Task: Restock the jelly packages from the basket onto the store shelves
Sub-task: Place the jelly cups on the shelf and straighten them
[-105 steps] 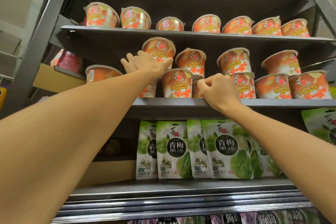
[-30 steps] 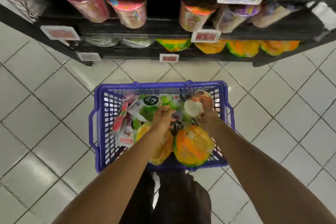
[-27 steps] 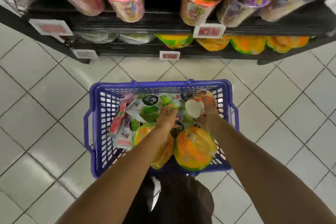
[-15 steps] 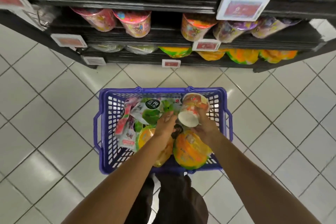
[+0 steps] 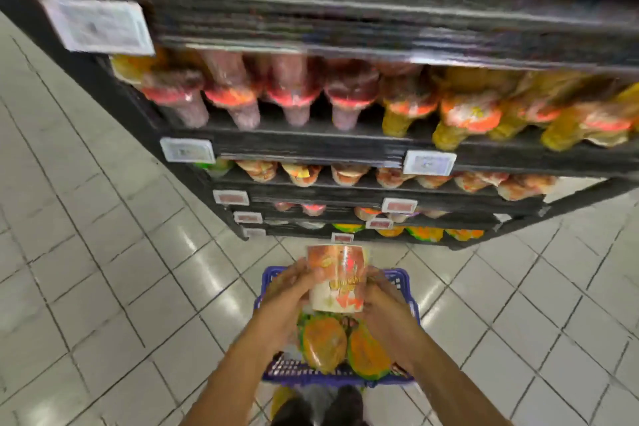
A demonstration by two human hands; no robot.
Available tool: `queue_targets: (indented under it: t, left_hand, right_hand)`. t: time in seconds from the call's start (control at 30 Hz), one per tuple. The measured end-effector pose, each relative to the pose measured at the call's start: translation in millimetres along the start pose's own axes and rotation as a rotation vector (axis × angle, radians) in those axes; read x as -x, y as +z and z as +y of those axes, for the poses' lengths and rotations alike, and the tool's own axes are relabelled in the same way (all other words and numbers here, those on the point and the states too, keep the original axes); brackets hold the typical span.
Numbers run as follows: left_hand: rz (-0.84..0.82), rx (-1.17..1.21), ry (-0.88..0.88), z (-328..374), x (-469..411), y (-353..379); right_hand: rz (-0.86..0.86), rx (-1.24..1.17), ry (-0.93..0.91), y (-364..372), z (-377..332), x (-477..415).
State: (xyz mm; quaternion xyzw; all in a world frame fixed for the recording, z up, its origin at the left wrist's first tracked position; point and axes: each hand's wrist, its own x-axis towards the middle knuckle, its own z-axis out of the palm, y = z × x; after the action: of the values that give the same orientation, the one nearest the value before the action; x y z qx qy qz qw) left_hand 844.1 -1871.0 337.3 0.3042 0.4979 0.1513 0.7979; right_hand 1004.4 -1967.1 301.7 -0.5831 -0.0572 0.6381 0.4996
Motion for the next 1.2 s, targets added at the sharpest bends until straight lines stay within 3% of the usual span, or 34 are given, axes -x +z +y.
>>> queue_targets:
  t: [0.23, 0.43, 0.6, 0.73, 0.97, 1.2]
  left_hand:
    - [-0.036, -0.07, 0.416, 161.9, 133.0, 36.1]
    - [-0.194, -0.152, 0.772, 294.1, 234.7, 96.0]
    - [-0.266, -0.385, 1.049, 385.6, 310.4, 140.5]
    - [-0.201, -0.526, 1.275, 444.0, 368.3, 168.6]
    - [0.011, -0.545, 1.645, 535.1, 443.8, 196.0]
    - [0.113, -0.573, 1.874, 637.0, 506.2, 211.1]
  right_hand:
    - [-0.081, 0.34, -0.416, 122.9, -188.0, 127.4]
    - [-0.142, 0.281, -0.77, 181.1, -317.3, 220.0]
    - [-0.174, 0.272, -1.052, 212.7, -413.5, 286.8]
    - [-0.207, 0.265, -1.257, 243.2, -473.0, 342.4]
    - [-0.215, 0.323, -1.551, 303.9, -559.8, 417.5]
    - [-0.081, 0.317, -1.82, 373.7, -645.2, 470.7]
